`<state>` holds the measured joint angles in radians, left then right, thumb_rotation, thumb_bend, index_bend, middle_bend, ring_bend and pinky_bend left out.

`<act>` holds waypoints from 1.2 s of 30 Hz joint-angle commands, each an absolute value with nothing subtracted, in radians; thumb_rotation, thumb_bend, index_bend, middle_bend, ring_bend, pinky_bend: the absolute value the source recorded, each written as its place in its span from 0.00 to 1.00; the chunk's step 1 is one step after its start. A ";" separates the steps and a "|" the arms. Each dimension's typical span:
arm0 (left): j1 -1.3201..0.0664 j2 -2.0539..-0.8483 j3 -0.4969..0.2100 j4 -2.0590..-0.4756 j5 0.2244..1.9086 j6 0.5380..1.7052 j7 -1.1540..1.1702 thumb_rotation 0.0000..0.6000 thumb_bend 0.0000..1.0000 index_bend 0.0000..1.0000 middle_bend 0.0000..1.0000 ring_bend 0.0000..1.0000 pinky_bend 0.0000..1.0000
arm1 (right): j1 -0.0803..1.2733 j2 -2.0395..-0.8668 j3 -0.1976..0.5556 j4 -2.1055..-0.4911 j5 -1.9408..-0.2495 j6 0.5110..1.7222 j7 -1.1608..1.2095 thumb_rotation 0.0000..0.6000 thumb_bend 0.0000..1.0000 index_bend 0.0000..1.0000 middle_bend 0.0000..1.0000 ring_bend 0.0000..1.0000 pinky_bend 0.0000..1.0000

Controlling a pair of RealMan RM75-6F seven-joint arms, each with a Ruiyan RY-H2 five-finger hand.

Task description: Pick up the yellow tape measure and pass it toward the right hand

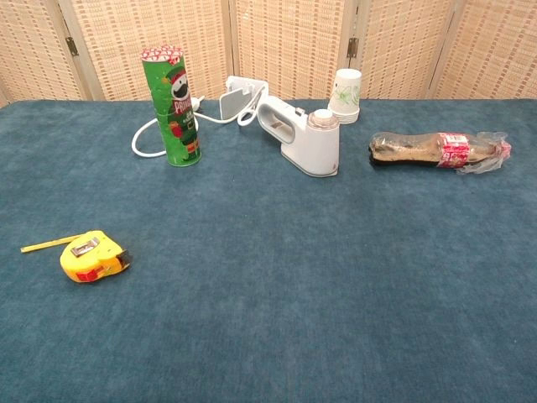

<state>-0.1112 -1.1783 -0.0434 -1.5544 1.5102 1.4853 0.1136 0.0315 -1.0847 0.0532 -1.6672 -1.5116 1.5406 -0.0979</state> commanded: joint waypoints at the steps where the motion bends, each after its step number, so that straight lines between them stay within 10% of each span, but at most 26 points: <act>1: -0.113 -1.187 -0.044 -1.543 1.518 1.491 0.105 1.00 0.37 0.17 0.23 0.17 0.05 | 0.030 -1.083 0.054 -1.671 -1.514 1.543 -0.096 1.00 0.29 0.03 0.11 0.25 0.17; 19: -0.184 -1.201 -0.032 -1.515 1.620 1.448 0.098 1.00 0.37 0.17 0.23 0.17 0.05 | 0.007 -1.043 0.067 -1.698 -1.541 1.603 -0.075 1.00 0.29 0.03 0.11 0.27 0.17; 36: -0.437 -1.205 0.003 -1.499 1.673 1.075 0.082 1.00 0.38 0.09 0.13 0.12 0.05 | 0.005 -1.034 0.063 -1.715 -1.547 1.594 -0.084 1.00 0.29 0.03 0.11 0.27 0.17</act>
